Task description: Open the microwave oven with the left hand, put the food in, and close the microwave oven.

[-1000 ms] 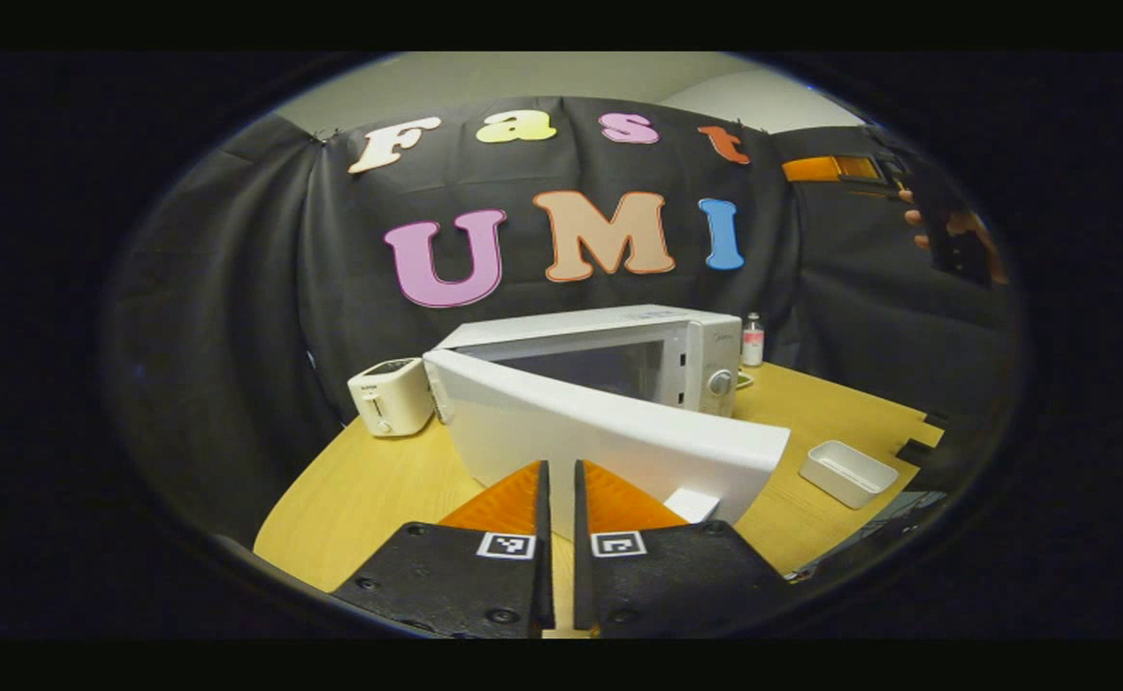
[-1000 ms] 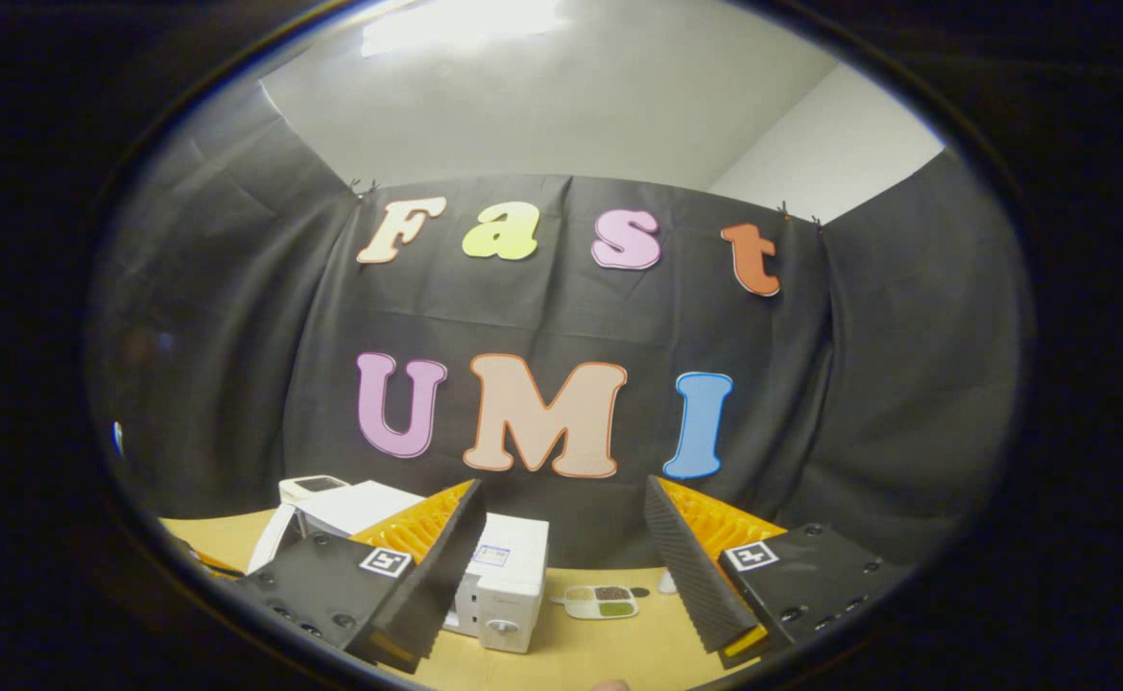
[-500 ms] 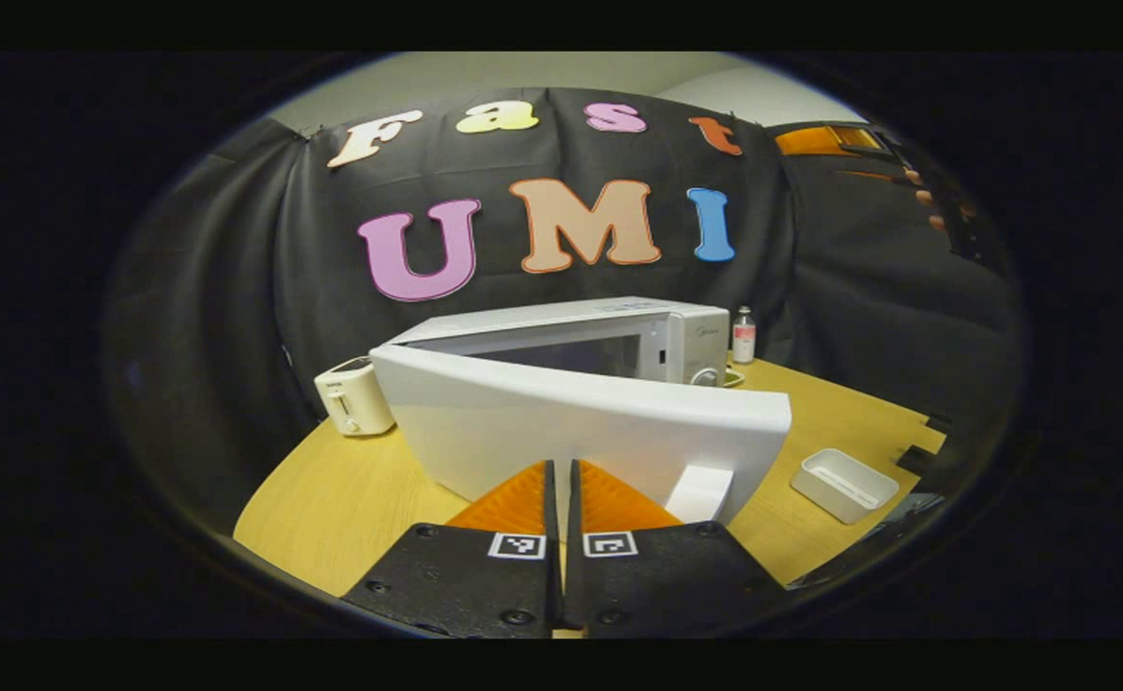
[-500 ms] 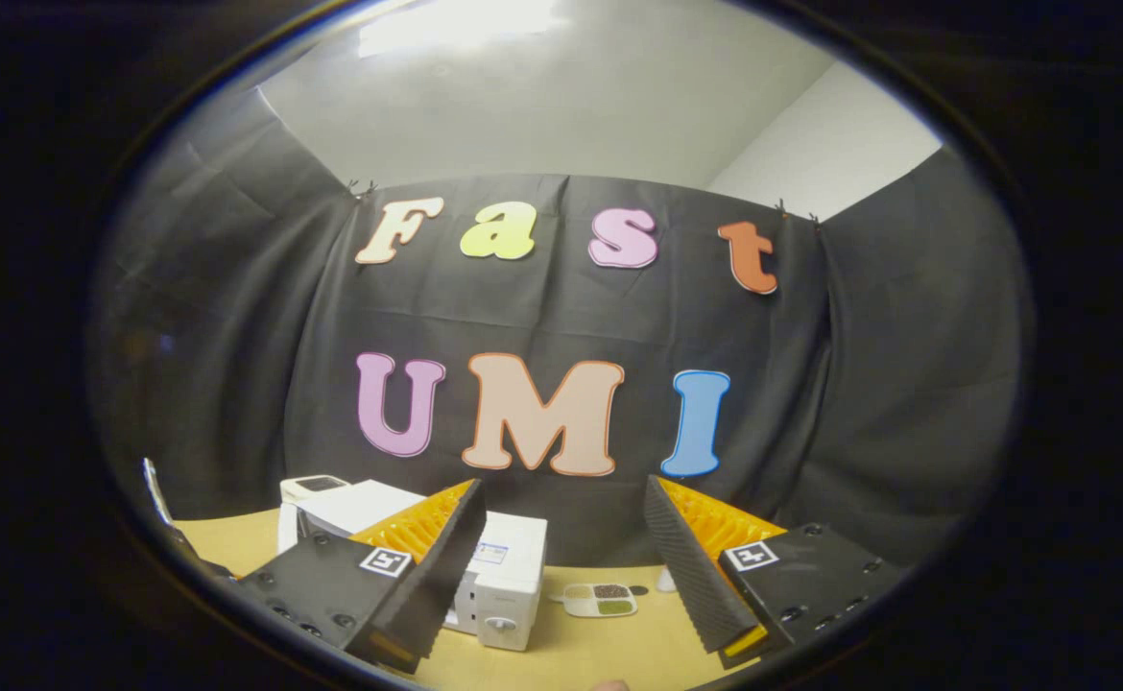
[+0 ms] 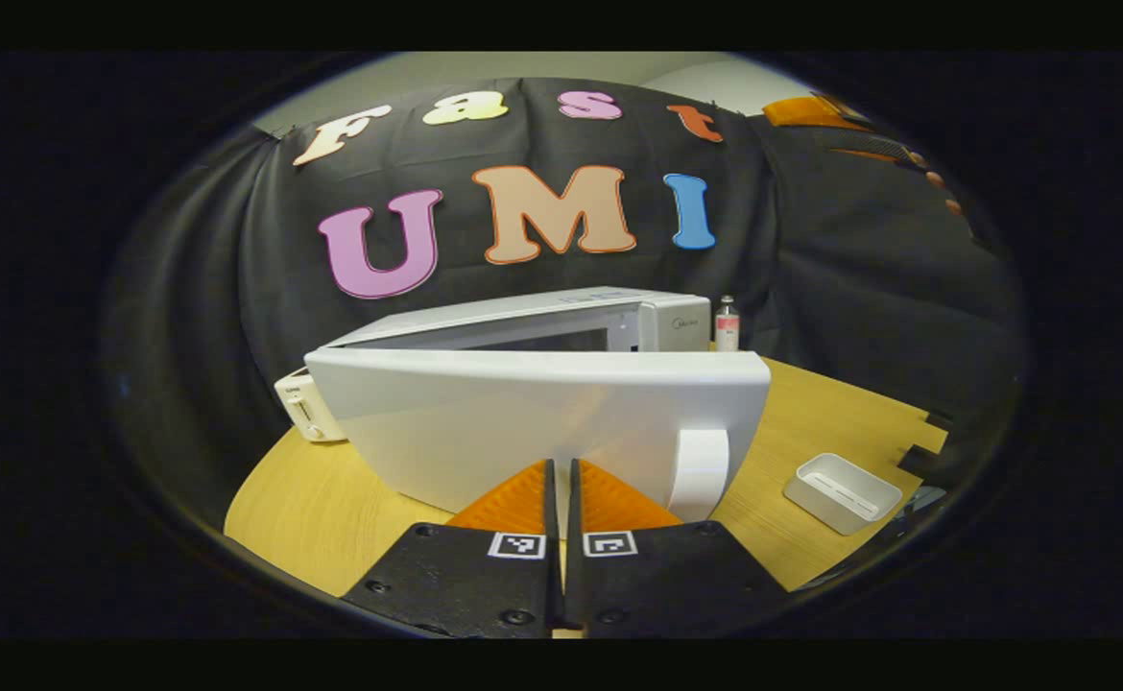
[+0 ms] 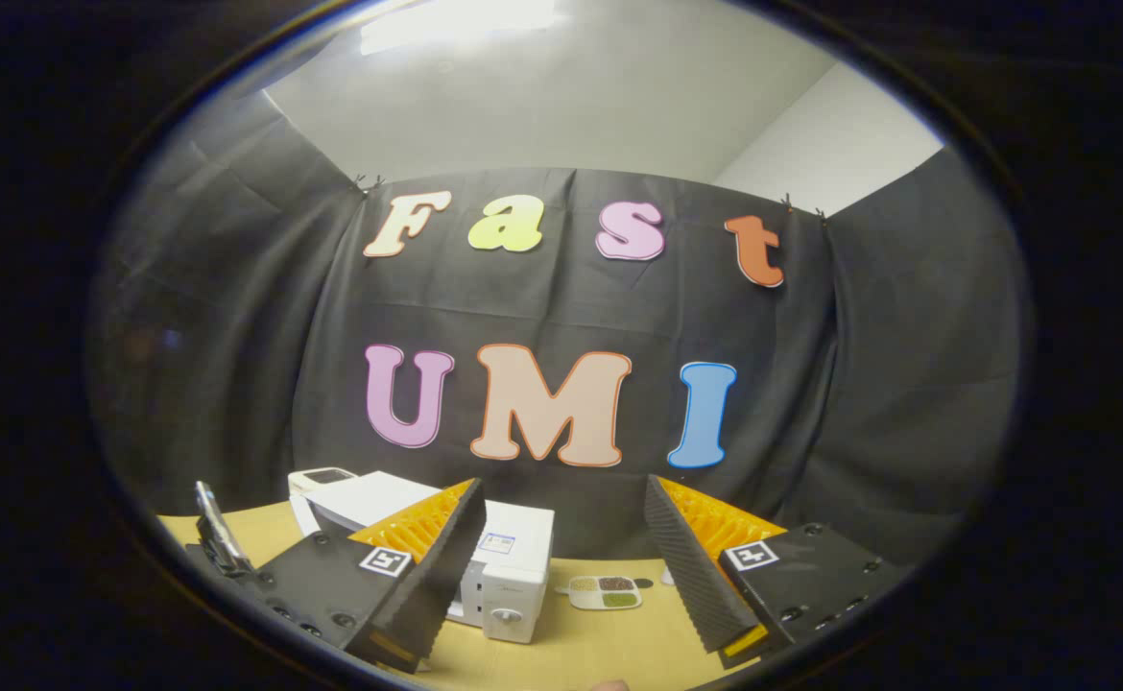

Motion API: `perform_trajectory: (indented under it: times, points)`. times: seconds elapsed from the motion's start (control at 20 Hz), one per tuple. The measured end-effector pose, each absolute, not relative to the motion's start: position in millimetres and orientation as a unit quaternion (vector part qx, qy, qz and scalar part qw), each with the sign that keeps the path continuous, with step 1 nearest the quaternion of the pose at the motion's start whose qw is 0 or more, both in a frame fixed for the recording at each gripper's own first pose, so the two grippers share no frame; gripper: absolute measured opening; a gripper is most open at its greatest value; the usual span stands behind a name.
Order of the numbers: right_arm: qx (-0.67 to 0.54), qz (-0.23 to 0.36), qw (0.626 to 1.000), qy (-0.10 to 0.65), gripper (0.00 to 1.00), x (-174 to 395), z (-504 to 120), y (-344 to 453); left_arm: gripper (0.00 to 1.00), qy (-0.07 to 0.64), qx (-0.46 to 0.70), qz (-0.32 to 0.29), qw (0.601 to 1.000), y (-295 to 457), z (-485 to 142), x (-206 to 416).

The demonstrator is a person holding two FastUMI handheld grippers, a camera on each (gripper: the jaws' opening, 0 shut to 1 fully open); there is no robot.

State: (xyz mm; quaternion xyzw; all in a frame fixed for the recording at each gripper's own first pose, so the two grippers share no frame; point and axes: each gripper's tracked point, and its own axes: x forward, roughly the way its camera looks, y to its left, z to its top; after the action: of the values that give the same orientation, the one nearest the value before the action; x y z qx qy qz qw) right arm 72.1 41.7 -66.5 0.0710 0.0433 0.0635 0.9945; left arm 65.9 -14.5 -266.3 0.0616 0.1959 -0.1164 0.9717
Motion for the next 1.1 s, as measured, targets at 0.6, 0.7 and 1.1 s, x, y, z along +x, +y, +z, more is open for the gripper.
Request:
perform_trajectory:
  times: [0.6, 0.7, 1.1]
  points:
    - [0.064, 0.085, 0.994, 0.04, 1.0, 63.6, -61.3, 55.6, 0.0, 0.201, 0.057, -0.124, 0.97, -36.1, -262.0, 130.5]
    - [0.069, 0.083, 0.993, 0.04, 1.0, 62.5, -59.3, 53.4, 0.0, 0.187, 0.062, -0.132, 0.971, -43.3, -252.6, 143.9]
    - [0.036, 0.072, 0.996, 0.033, 0.96, 60.4, -59.7, 40.8, 0.0, 0.182, 0.064, -0.137, 0.972, -57.4, -251.3, 175.8]
